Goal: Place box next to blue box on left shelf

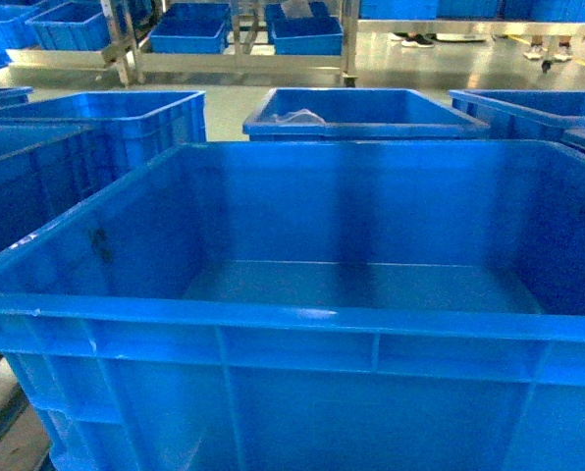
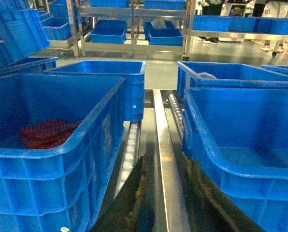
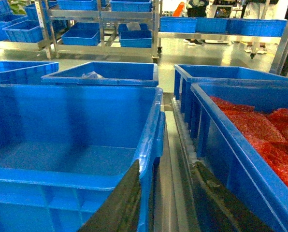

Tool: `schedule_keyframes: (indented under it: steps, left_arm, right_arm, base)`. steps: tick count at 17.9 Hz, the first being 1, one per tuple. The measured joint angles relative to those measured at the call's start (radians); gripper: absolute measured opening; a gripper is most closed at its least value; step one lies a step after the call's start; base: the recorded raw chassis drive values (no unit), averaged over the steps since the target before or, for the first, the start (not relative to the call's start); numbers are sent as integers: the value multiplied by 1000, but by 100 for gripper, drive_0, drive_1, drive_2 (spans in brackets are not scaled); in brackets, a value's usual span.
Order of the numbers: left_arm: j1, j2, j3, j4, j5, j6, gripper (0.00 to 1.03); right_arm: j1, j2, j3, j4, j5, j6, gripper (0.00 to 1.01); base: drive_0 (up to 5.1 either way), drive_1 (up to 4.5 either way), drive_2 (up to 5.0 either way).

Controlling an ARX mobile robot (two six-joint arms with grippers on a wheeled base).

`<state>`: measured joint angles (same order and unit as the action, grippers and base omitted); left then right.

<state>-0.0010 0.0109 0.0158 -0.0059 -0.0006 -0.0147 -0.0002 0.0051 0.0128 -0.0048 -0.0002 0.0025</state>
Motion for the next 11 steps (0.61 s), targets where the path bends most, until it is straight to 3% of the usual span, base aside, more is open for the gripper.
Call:
schedule_keyframes:
  steps: [2, 7, 9, 11]
  left_arm:
    - [0, 0, 0, 0, 0, 0, 50]
    - [0, 0, 0, 0, 0, 0, 73]
    - [0, 0, 0, 0, 0, 0, 99]
    - [0, 0, 0, 0, 0, 2, 98]
  right_arm:
    - [0, 0, 0, 0, 0, 0, 55]
    - [0, 0, 0, 0, 0, 0, 78]
    - [0, 0, 0, 0, 0, 0, 100]
    - [0, 0, 0, 0, 0, 0, 98]
  base:
    - [0, 0, 0]
    - [0, 0, 0]
    - [0, 0, 0]
    - [0, 0, 0]
